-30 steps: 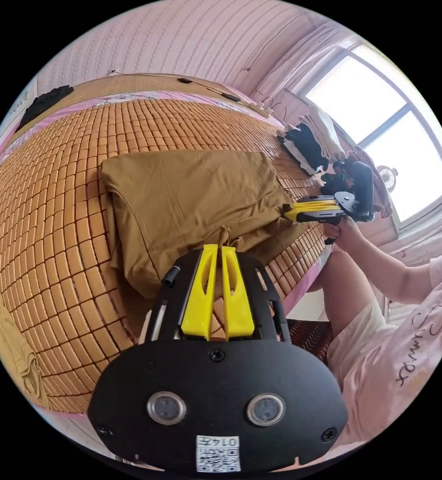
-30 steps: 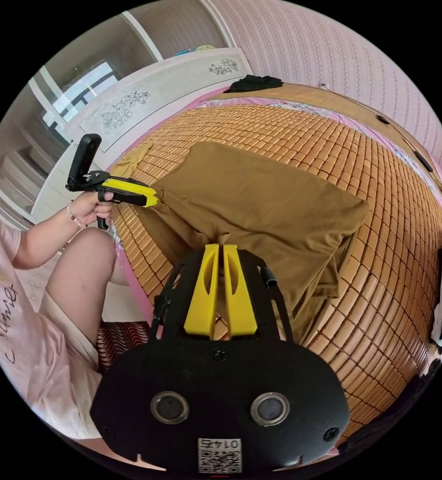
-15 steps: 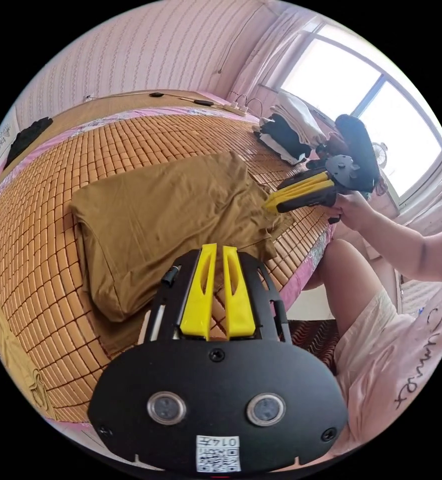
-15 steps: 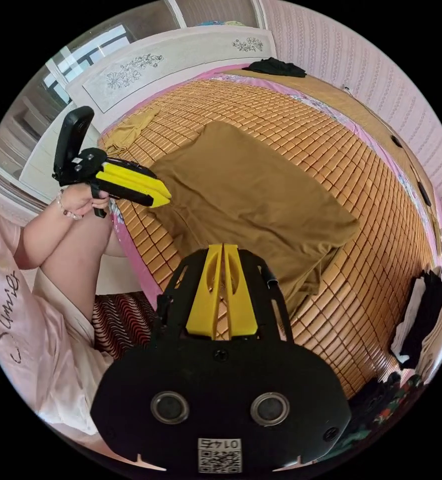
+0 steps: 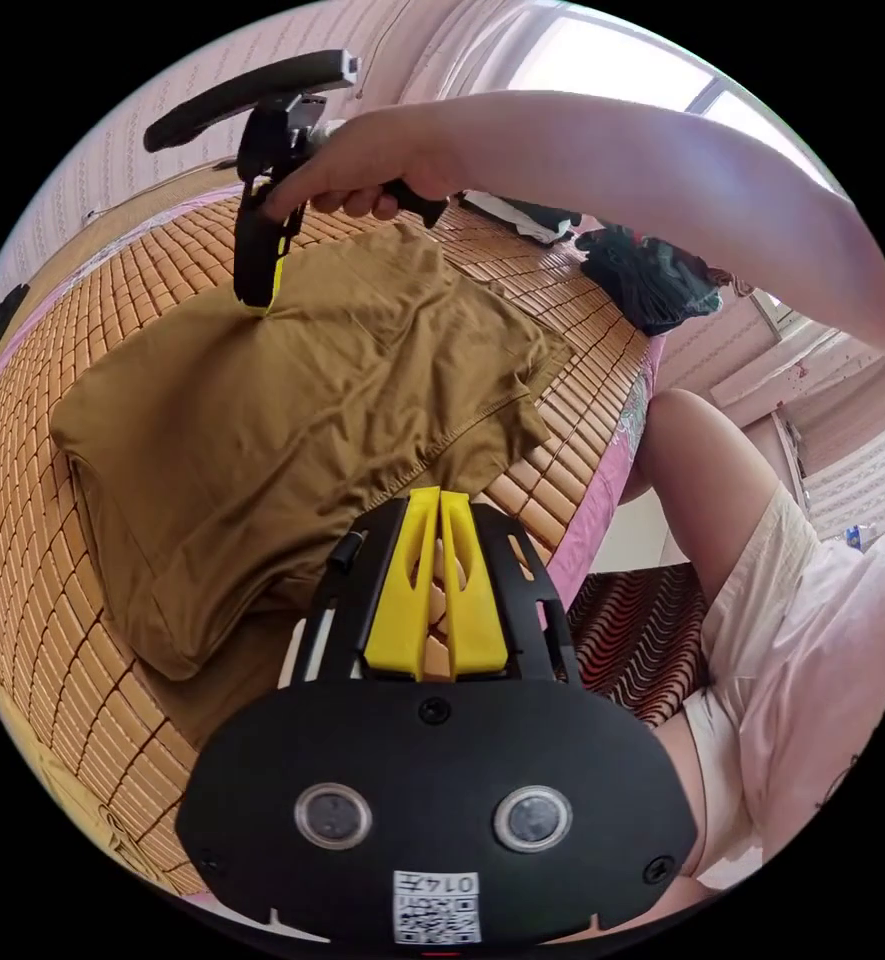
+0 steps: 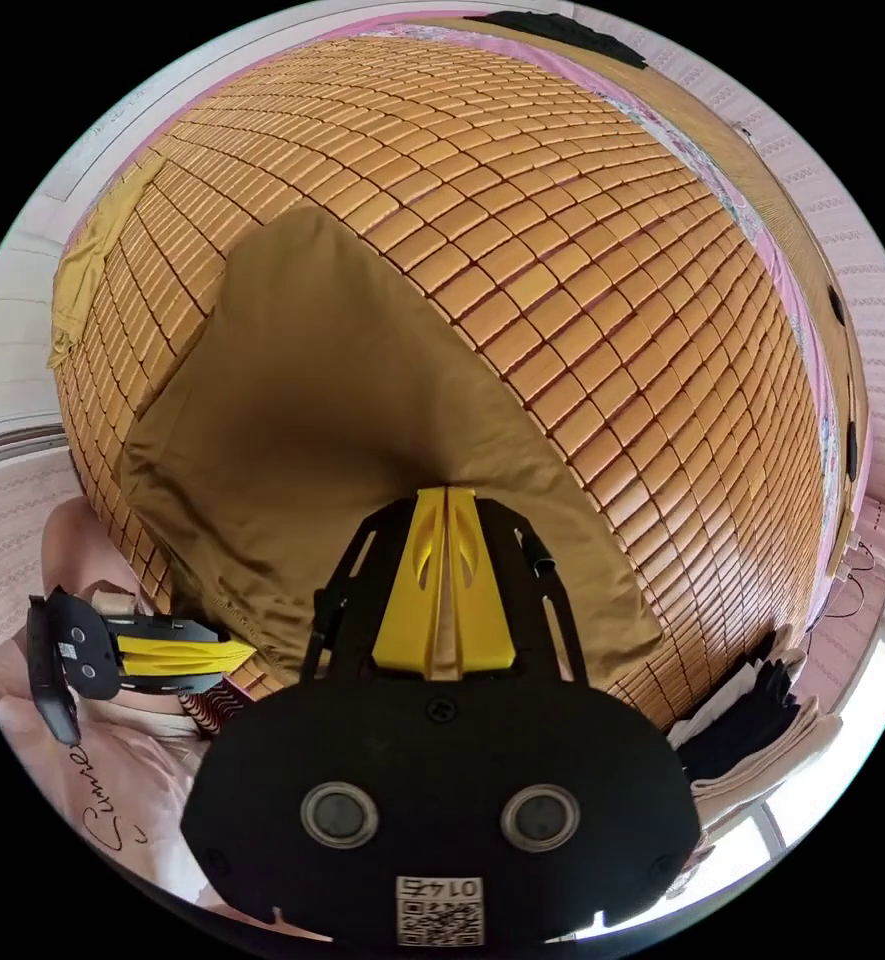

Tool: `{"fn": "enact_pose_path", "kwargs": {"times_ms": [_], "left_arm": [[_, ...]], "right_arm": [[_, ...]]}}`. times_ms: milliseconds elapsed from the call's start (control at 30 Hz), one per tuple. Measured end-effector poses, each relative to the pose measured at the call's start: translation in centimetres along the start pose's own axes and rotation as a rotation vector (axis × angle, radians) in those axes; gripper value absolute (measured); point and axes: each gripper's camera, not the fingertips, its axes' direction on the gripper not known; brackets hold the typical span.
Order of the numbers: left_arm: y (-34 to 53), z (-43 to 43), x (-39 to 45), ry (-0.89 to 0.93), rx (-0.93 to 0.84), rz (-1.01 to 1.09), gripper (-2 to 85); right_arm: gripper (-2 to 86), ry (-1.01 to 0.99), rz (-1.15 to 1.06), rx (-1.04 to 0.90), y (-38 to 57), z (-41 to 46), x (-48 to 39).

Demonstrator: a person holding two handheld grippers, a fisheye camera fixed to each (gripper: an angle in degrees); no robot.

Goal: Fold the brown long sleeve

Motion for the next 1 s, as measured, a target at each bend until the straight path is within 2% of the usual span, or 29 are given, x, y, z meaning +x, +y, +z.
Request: {"fn": "enact_pose_path", "kwargs": {"times_ms": [100, 300, 567, 667, 733, 900, 1000], "left_arm": [[0.6, 0.5, 0.1, -0.012, 0.002, 0.021, -1.0], [1.9, 1.6, -0.3, 0.004, 0.025, 0.022, -1.0], [3.1, 3.1, 0.0, -0.015, 0.014, 0.067, -1.0], [3.6, 3.3, -0.2, 0.001, 0.013, 0.078, -0.9], [4.3, 2.8, -0.1, 0.024, 0.075, 0.084, -0.7], [5.9, 1.8, 1.8, 0.028, 0.226, 0.137, 3.0], [6.0, 2.7, 3.6, 0.007, 0.243, 0.174, 6.3]], "right_arm": [[-0.5, 0.069, 0.026, 0.008, -2.2, -1.1, 0.7], [-0.5, 0.053, 0.02, -0.15, -5.1, 0.4, 1.3], [-0.5, 0.015, 0.037, -0.086, -3.1, 0.7, 2.5], [-0.4, -0.043, 0.056, 0.108, 2.8, -1.5, 3.1], [-0.2, -0.088, 0.084, 0.181, 8.2, -1.8, 3.7], [3.0, -0.05, 0.378, 0.264, 27.8, 2.7, 5.2], [7.7, -0.177, 0.561, 0.292, 36.8, 6.4, 5.4]]}}
